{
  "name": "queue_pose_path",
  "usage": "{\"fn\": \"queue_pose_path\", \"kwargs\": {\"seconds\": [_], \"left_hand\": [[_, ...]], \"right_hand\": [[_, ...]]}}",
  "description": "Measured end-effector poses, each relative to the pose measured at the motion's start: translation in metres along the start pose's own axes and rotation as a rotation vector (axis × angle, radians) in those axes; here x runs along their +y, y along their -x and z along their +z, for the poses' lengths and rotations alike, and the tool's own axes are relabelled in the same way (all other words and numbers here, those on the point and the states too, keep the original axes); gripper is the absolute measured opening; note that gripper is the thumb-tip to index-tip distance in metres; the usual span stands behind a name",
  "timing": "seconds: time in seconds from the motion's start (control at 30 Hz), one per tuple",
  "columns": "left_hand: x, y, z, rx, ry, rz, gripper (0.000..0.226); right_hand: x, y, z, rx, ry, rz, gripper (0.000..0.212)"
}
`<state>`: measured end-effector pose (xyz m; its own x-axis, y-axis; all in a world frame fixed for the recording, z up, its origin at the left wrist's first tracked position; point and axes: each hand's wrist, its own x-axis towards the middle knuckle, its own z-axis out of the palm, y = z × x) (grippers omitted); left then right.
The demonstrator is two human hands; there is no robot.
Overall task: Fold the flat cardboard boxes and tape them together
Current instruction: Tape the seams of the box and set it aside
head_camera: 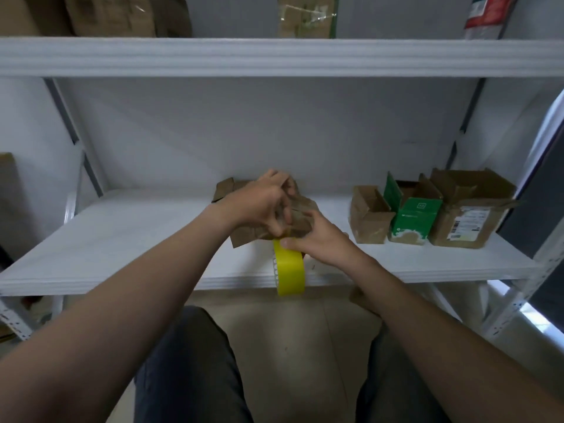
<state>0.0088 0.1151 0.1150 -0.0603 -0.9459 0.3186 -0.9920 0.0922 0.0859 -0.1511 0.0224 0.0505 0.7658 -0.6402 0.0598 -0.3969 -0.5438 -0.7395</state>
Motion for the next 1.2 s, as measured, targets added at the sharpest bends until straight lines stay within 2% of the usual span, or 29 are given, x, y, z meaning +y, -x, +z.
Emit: {"fn": "queue_pose_path", "kwargs": {"seconds": [0.13, 0.23, 0.4, 0.57, 0.67, 0.77, 0.83, 0.9, 0.97, 1.03, 1.1, 1.2], "left_hand": [[0.012, -0.019, -0.026, -0.134, -0.020, 0.012, 0.029], [0.019, -0.030, -0.040, -0.192, 0.010, 0.016, 0.030], [0.018, -0.040, -0.046, -0.216, -0.023, 0.053, 0.027], [0.013, -0.047, -0.052, -0.160, 0.020, 0.106, 0.039], [0.000, -0.049, -0.053, -0.109, 0.027, 0.091, 0.034], [-0.012, -0.046, -0.054, 0.027, -0.022, 0.049, 0.036], [-0.015, -0.041, -0.052, 0.214, -0.038, -0.046, 0.033], [-0.010, -0.033, -0.049, 0.381, 0.019, -0.249, 0.024], [-0.007, -0.026, -0.044, 0.355, 0.131, -0.495, 0.021], [-0.003, -0.020, -0.039, 0.230, 0.324, -0.709, 0.034], [0.001, -0.016, -0.039, 0.171, 0.452, -0.781, 0.045], [0.007, -0.016, -0.038, 0.208, 0.508, -0.754, 0.039]], "right_hand": [[-0.021, -0.005, -0.029, 0.107, 0.084, -0.197, 0.114], [-0.028, -0.018, -0.047, 0.016, 0.119, -0.320, 0.134], [-0.025, -0.036, -0.061, -0.133, 0.029, -0.377, 0.144], [-0.022, -0.057, -0.065, -0.047, -0.081, -0.436, 0.139], [-0.025, -0.067, -0.070, 0.017, -0.043, -0.448, 0.130], [-0.028, -0.074, -0.072, 0.156, 0.019, -0.448, 0.117], [-0.027, -0.080, -0.070, 0.273, 0.054, -0.422, 0.105], [-0.025, -0.085, -0.068, 0.379, 0.051, -0.379, 0.093], [-0.026, -0.088, -0.063, 0.466, 0.006, -0.329, 0.082], [-0.028, -0.091, -0.056, 0.510, -0.052, -0.274, 0.075], [-0.031, -0.093, -0.047, 0.537, -0.109, -0.247, 0.072], [-0.031, -0.094, -0.032, 0.531, -0.217, -0.202, 0.068]]}}
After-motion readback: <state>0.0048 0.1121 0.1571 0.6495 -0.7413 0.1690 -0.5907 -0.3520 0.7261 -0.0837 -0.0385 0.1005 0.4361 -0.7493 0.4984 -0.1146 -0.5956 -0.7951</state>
